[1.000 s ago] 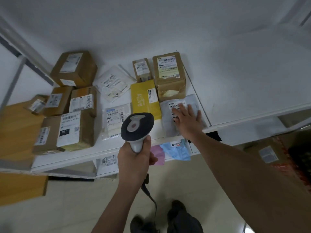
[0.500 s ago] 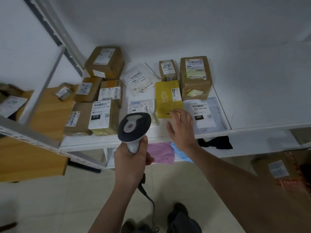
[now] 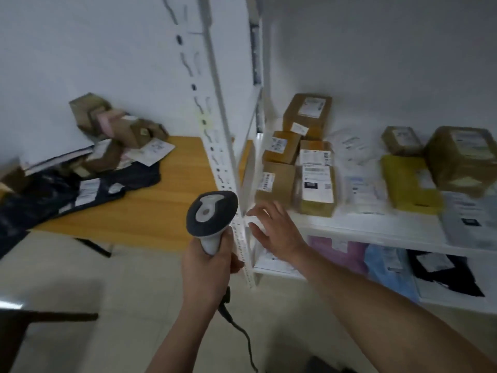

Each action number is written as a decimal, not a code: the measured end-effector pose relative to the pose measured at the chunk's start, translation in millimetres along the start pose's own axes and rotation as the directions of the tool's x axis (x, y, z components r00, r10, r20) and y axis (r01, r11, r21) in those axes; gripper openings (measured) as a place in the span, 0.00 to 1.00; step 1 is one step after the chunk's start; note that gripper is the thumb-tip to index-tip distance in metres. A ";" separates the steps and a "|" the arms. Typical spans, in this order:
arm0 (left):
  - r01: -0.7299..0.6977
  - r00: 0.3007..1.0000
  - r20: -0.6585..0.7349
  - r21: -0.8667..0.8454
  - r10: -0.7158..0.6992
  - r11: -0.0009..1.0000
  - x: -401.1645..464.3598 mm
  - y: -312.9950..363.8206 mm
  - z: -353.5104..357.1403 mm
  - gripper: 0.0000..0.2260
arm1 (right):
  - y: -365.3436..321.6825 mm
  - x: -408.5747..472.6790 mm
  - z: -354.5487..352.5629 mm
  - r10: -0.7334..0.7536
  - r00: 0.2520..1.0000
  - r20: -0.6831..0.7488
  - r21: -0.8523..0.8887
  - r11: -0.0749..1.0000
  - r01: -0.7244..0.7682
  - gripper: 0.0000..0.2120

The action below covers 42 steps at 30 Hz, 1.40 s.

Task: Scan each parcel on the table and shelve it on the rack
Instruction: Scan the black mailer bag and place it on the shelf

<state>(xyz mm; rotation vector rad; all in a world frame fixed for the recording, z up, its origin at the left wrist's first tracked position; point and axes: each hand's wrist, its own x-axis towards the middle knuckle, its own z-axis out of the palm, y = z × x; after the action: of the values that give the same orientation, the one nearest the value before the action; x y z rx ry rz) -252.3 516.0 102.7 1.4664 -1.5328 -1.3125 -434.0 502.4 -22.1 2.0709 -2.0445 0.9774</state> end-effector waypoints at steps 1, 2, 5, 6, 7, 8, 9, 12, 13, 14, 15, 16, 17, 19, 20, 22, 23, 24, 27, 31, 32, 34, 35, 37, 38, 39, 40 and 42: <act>0.007 0.999 -0.035 0.007 -0.006 1.000 8.1 -3.0 -25.2 0.20 | -23.9 17.5 15.6 -0.017 1.000 0.013 0.039 0.999 0.016 0.12; 0.010 0.998 -0.069 0.012 -0.009 1.000 16.0 -4.3 -48.9 0.20 | -47.0 34.2 29.8 -0.020 1.000 0.024 0.078 0.997 0.018 0.12; 0.005 0.986 -0.167 -0.010 -0.006 1.000 41.1 -6.0 -108.7 0.19 | -99.9 79.6 67.4 -0.002 0.999 0.043 0.139 0.990 -0.004 0.10; 0.003 0.981 -0.194 -0.030 -0.008 1.000 49.2 -6.0 -124.9 0.18 | -111.9 93.1 78.5 0.002 0.999 0.051 0.144 0.989 -0.009 0.10; -0.001 0.976 -0.219 -0.044 -0.008 0.999 57.7 -6.8 -139.7 0.18 | -121.9 105.9 88.9 0.001 0.998 0.065 0.149 0.989 -0.011 0.10; -0.006 0.971 -0.238 -0.053 -0.006 0.999 66.4 -7.9 -152.9 0.18 | -130.2 117.7 98.7 -0.002 0.996 0.085 0.147 0.989 -0.011 0.10; -0.008 0.967 -0.253 -0.060 -0.007 0.998 75.4 -9.8 -165.0 0.18 | -136.8 129.1 108.6 -0.003 0.994 0.108 0.142 0.990 -0.012 0.11; 0.008 0.957 -0.287 -0.078 -0.030 0.997 104.9 -16.6 -195.7 0.18 | -147.7 161.2 137.7 0.008 0.988 0.153 0.129 0.991 -0.028 0.11; 0.019 0.954 -0.296 -0.085 -0.043 0.996 115.7 -19.5 -204.6 0.18 | -148.7 171.8 148.7 0.019 0.985 0.169 0.130 0.991 -0.041 0.11; 0.026 0.952 -0.303 -0.092 -0.053 0.995 126.8 -22.7 -213.0 0.18 | -148.9 182.7 160.7 0.029 0.982 0.189 0.130 0.990 -0.054 0.11; 0.033 0.949 -0.308 -0.094 -0.061 0.995 138.7 -26.1 -221.0 0.18 | -148.2 194.3 174.9 0.039 0.977 0.209 0.130 0.989 -0.067 0.12; 0.041 0.948 -0.311 -0.095 -0.068 0.995 151.6 -29.9 -228.7 0.18 | -147.5 206.8 190.4 0.054 0.972 0.231 0.129 0.988 -0.085 0.12; 0.051 0.947 -0.312 -0.095 -0.078 0.994 166.0 -34.3 -236.2 0.18 | -146.7 220.2 207.5 0.073 0.965 0.251 0.127 0.986 -0.108 0.12; 0.077 0.944 -0.313 -0.102 -0.106 0.992 199.8 -43.4 -251.1 0.18 | -144.4 250.1 245.5 0.103 0.951 0.292 0.116 0.983 -0.142 0.13; 0.094 0.942 -0.314 -0.100 -0.121 0.991 218.7 -47.9 -258.4 0.19 | -143.4 265.5 265.2 0.114 0.942 0.317 0.108 0.982 -0.155 0.14; 0.124 0.938 -0.313 -0.089 -0.146 0.988 260.7 -55.7 -272.4 0.20 | -141.4 296.4 305.2 0.134 0.915 0.380 0.085 0.980 -0.179 0.15; 0.139 0.936 -0.313 -0.085 -0.158 0.987 282.2 -59.1 -278.6 0.20 | -140.1 311.0 323.9 0.145 0.898 0.415 0.068 0.980 -0.189 0.15; 0.156 0.934 -0.313 -0.082 -0.174 0.984 302.8 -61.5 -284.5 0.20 | -139.0 324.5 340.6 0.158 0.879 0.449 0.049 0.978 -0.201 0.16; 0.197 0.927 -0.307 -0.092 -0.216 0.976 357.6 -66.2 -298.3 0.20 | -132.8 361.1 382.1 0.178 0.821 0.542 -0.017 0.979 -0.201 0.20; 0.238 0.920 -0.294 -0.109 -0.260 0.965 419.4 -74.6 -313.9 0.20 | -117.7 406.3 425.5 0.199 0.735 0.648 -0.106 0.979 -0.172 0.30; 0.246 0.920 -0.287 -0.111 -0.268 0.963 431.1 -78.0 -318.1 0.20 | -114.8 413.3 434.9 0.206 0.707 0.676 -0.133 0.978 -0.158 0.32; 0.265 0.919 -0.272 -0.112 -0.286 0.958 449.8 -85.7 -326.2 0.20 | -108.6 422.8 454.4 0.229 0.652 0.723 -0.199 0.972 -0.122 0.35; 0.277 0.917 -0.265 -0.111 -0.297 0.954 457.5 -90.0 -330.4 0.20 | -104.7 424.9 464.4 0.255 0.616 0.745 -0.235 0.965 -0.115 0.37; 0.301 0.914 -0.251 -0.110 -0.319 0.947 470.3 -99.6 -339.2 0.20 | -100.2 425.3 479.4 0.317 0.585 0.746 -0.317 0.942 -0.107 0.36; 0.311 0.912 -0.245 -0.109 -0.329 0.944 475.7 -103.7 -343.6 0.20 | -99.4 423.8 485.5 0.329 0.624 0.709 -0.362 0.929 -0.079 0.31; 0.320 0.911 -0.239 -0.106 -0.337 0.941 480.2 -108.0 -348.1 0.19 | -99.4 422.7 490.2 0.315 0.686 0.656 -0.407 0.913 -0.030 0.25; 0.324 0.912 -0.230 -0.102 -0.340 0.940 484.1 -112.2 -352.9 0.19 | -101.3 423.1 492.2 0.290 0.737 0.610 -0.459 0.888 0.030 0.18; 0.333 0.913 -0.216 -0.088 -0.345 0.939 490.6 -117.4 -362.1 0.20 | -105.6 426.2 492.1 0.285 0.740 0.609 -0.517 0.851 0.097 0.10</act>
<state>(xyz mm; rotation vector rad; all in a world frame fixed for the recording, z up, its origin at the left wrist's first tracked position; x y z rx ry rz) 35.6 -26.4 10.5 1.8414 -1.1228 -1.3059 -186.9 -90.8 -170.4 2.1652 -2.3498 -0.4278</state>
